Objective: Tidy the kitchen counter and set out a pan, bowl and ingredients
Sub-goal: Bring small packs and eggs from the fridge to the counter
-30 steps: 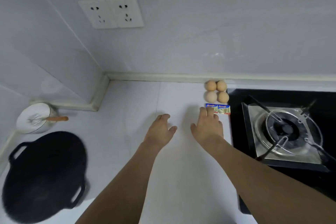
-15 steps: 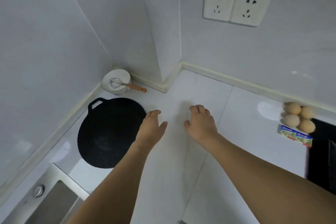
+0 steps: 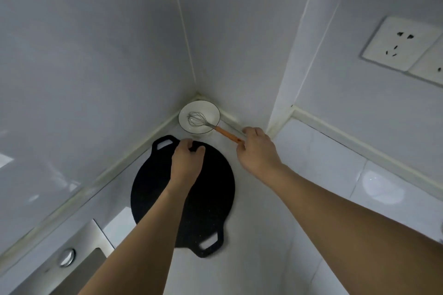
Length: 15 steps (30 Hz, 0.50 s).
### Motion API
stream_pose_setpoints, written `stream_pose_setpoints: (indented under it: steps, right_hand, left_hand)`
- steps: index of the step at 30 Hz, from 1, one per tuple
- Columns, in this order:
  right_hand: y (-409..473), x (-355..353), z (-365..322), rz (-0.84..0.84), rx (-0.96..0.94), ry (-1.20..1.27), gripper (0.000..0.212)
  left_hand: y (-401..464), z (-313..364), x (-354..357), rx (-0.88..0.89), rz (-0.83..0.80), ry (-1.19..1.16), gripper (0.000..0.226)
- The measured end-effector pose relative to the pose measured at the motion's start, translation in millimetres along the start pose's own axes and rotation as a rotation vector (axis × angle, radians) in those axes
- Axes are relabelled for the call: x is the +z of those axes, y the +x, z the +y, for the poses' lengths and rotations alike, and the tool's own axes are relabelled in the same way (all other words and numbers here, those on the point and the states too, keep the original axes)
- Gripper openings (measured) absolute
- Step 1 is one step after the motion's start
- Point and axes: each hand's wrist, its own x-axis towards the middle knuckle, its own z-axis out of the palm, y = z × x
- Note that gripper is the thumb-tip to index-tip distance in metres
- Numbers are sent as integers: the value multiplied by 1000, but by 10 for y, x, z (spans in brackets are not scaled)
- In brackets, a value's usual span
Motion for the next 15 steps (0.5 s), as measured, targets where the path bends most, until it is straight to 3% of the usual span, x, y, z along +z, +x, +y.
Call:
stream_pose_setpoints:
  steps: [6,11,14,15]
  right_hand:
    - [716,6,-340,-134,76,109,42]
    - [1161,29,-524,-270,183,189,37]
    - [1322,107,-609,-372,239,256,28]
    - [1358,133,-621,-383,279,283,25]
  left_hand:
    - [724,-55,38,-274,60,-437,60]
    - [1104,-87,45,-283,85,-504,48]
    - [1240,-126,38,-267,86,-468,15]
    - [1283,-167,43,-245,94,-414,14]
